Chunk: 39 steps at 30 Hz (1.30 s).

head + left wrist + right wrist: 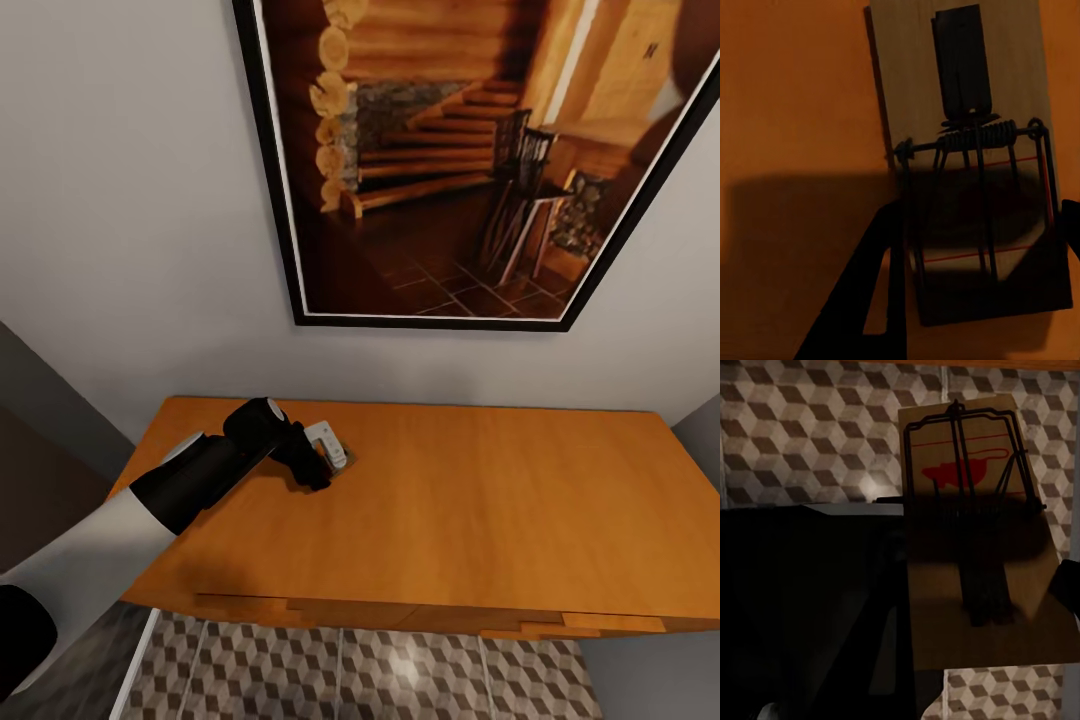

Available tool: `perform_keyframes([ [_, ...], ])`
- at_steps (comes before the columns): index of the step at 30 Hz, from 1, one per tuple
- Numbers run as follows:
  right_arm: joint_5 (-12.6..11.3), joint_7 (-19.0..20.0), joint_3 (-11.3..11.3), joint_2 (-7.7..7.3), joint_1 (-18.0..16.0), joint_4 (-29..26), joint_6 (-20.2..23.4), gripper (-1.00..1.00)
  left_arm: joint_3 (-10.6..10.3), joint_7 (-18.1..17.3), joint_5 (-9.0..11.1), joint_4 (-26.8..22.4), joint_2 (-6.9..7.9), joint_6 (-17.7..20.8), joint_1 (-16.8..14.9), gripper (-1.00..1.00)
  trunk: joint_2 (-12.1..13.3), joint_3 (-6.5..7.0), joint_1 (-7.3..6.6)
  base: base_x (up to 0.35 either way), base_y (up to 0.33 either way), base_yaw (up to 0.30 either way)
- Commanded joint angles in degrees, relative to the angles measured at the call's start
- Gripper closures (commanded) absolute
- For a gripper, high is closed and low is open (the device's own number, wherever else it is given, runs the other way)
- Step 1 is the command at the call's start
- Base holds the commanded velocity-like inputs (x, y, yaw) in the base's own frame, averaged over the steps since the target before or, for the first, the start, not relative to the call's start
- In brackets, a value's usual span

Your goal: Take the four mousetraps from the cabinet in the bathroom and place them on the bathroom floor. Make sure all four end up on the same floor surface, and ensure that at least two of them are either under or directly next to the same bathroom sink.

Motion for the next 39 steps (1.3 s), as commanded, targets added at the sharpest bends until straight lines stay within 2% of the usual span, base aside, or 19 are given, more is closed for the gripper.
perform_keyframes([
  [1,-0.1,-0.4,0.4,0.02,0.0,0.0,-0.1,1.0,-0.1,-0.7,-0.5,4.1,0.03,0.0,0.0,1.0,-0.1,-0.11,0.05,0.0,0.0,0.0],
  [16,-0.1,-0.4,0.4,0.02,0.0,0.0,-0.1,1.0,-0.1,-0.7,-0.7,4.2,0.04,0.0,0.0,1.0,-0.1,-0.11,0.05,0.0,0.0,0.0],
  [26,-0.1,-0.4,0.4,0.02,0.0,0.0,-0.1,1.0,0.5,-0.6,-0.8,-3.7,0.18,0.1,0.0,1.0,-0.1,-0.11,0.05,0.0,0.0,0.0],
  [31,-0.1,-0.4,0.4,0.02,0.0,0.0,-0.1,1.0,2.3,-0.6,-0.8,-6.4,0.22,0.1,0.0,1.0,-0.1,-0.11,0.05,0.0,0.0,0.0],
  [39,-0.1,-0.4,0.4,0.02,0.0,0.0,-0.1,1.0,6.3,-0.6,-0.8,-9.6,0.35,0.3,0.0,1.0,-0.1,-0.11,0.05,0.0,0.0,0.0],
])
